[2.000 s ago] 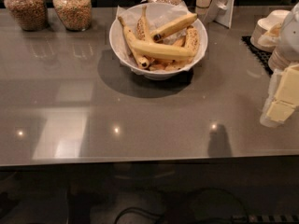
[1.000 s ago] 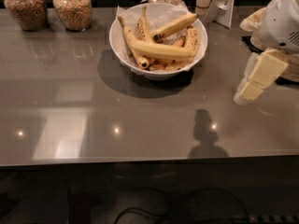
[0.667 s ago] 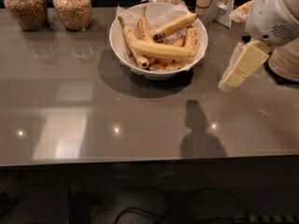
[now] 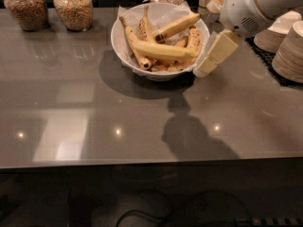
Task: Pick banana from white bowl
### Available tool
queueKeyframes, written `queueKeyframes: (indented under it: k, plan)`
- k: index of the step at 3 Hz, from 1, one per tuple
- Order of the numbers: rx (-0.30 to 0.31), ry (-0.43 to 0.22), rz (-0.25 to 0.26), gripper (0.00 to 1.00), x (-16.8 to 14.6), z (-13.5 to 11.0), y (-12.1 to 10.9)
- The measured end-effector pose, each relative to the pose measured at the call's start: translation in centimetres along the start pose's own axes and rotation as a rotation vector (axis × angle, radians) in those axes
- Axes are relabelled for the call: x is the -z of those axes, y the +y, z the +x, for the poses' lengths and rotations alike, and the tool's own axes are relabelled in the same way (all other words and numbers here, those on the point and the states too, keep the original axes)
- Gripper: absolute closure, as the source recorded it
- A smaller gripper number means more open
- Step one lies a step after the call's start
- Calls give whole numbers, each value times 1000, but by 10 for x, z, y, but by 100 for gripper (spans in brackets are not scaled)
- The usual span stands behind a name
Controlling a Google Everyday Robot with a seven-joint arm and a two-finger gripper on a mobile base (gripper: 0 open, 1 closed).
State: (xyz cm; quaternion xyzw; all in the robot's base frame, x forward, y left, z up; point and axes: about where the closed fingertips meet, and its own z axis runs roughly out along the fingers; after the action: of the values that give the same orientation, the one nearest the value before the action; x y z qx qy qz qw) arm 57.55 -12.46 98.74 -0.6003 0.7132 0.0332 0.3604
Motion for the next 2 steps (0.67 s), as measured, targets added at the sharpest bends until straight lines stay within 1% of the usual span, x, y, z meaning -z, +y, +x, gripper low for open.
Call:
queueKeyframes:
  k: [1, 2]
  plan:
    - [15, -37, -7, 19, -23, -16, -11]
    - [20, -59, -21, 42, -45, -27, -19]
